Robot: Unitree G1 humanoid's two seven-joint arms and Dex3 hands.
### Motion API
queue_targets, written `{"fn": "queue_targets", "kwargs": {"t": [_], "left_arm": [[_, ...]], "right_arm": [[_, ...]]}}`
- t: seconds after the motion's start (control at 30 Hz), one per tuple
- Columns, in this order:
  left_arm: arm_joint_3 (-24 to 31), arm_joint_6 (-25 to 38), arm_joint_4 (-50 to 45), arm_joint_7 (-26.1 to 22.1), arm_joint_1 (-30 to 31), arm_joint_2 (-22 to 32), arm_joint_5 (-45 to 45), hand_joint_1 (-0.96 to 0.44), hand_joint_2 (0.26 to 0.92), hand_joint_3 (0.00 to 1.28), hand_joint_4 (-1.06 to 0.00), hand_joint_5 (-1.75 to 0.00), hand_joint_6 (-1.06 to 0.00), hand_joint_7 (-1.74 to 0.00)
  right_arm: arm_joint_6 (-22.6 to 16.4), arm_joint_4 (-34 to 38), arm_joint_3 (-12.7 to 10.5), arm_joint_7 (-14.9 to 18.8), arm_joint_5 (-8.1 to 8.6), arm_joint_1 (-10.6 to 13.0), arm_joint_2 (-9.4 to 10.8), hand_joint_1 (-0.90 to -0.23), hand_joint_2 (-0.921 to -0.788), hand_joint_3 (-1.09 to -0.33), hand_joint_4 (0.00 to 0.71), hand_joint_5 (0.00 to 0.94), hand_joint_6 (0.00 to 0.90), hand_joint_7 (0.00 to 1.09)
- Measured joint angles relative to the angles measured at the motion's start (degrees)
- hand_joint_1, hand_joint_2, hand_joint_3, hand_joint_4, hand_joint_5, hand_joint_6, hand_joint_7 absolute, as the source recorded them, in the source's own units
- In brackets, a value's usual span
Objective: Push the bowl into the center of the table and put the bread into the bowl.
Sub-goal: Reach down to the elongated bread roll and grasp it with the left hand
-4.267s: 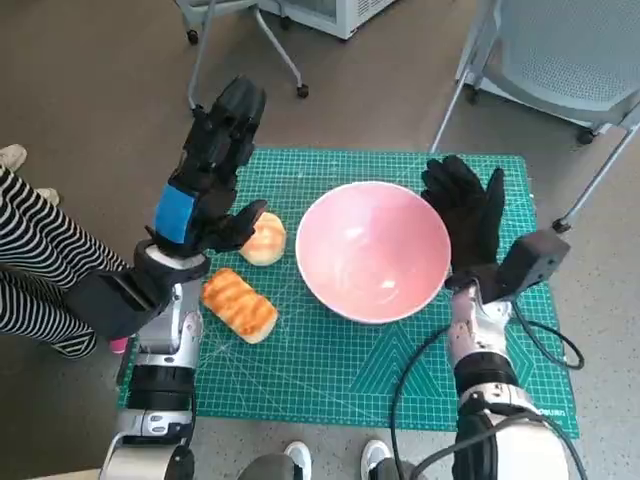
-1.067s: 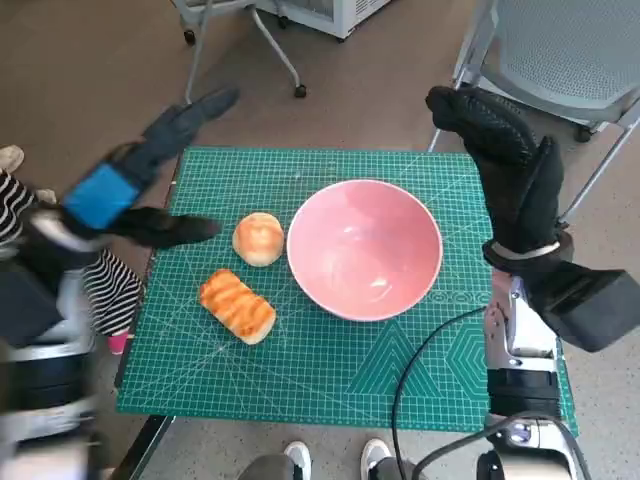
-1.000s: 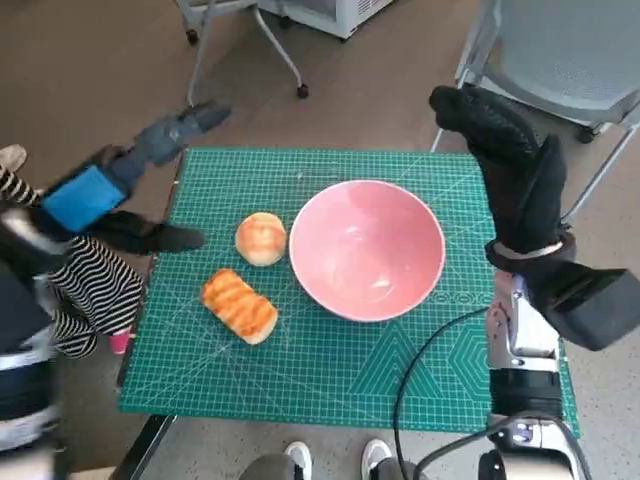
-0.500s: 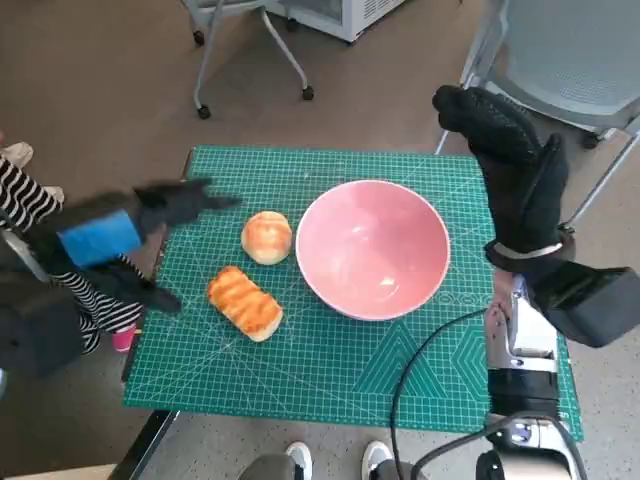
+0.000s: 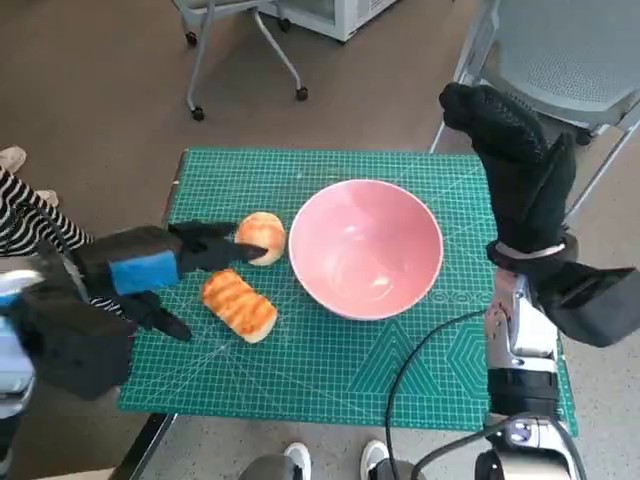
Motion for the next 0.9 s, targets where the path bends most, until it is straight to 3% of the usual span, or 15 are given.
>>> {"fn": "queue_targets", "kwargs": {"t": [0.57, 0.9], "left_arm": [[-8.23, -6.75, 9.58, 4.92, -0.48, -5.36, 9.86, -0.23, 0.661, 0.00, -0.21, -0.01, -0.31, -0.05], [-10.89, -6.89, 14.33, 5.99, -1.96, -7.84, 13.11, -0.18, 0.659, 0.00, -0.24, -0.01, -0.33, -0.04]], "right_arm": [[-0.18, 0.26, -0.03, -0.01, 0.44, 0.01, 0.03, -0.675, -0.921, -0.645, 0.166, 0.015, -0.001, 0.62], [-0.13, 0.18, -0.14, -0.01, 0.50, 0.10, -0.08, -0.676, -0.921, -0.640, 0.164, 0.012, 0.000, 0.61]]}}
